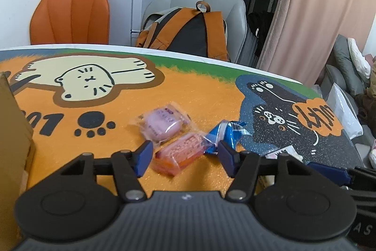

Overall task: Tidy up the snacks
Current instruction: 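Grasp the white square cake pack with the right tool, then grasp the orange-pink candy with the left tool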

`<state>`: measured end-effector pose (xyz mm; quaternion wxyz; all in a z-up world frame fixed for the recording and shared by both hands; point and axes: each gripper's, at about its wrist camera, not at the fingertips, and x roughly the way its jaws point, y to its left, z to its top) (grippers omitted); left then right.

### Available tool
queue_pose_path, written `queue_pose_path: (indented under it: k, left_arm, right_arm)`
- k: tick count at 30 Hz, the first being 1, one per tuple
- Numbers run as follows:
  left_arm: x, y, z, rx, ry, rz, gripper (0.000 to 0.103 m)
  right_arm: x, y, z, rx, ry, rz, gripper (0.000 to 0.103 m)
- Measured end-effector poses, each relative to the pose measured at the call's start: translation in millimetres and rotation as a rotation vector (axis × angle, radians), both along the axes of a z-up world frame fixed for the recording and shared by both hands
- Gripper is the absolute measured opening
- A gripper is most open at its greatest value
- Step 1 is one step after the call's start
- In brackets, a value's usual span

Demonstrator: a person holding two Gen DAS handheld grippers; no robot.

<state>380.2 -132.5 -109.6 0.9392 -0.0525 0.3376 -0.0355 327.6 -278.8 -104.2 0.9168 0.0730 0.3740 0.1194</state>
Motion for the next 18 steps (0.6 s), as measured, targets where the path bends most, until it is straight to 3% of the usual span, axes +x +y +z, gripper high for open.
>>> queue_pose_path:
  k: [2,3,4,12,14,18]
  left_arm:
    - [1,-1,-3,0.007,0.011,0.001,0.043]
    - [2,-1,-4,0.005,0.022,-0.003,0.032]
    - [2,-1,-6,0.002,0.030,-0.011,0.030]
    - [-19,0,-4,0.013,0.039,-0.039,0.025]
    - [-27,1,-3,0.007,0.045,-0.037,0.025]
    - [-45,9,0,-0.005,0.069,-0.020,0.025]
  right_arm:
    - [1,0,-2,0.007,0.003,0.005,0.058]
    - [1,2,-2,0.006,0.004,0.009,0.058]
    - [1,4,-3,-0.001,0.004,0.013,0.060]
    - [2,13,-11,-0.049,0.014,0.029,0.062]
    - [0,16,-13,-0.075,0.010,0.036,0.053]
    - [-3,22,-13,-0.098,0.001,0.057,0.051]
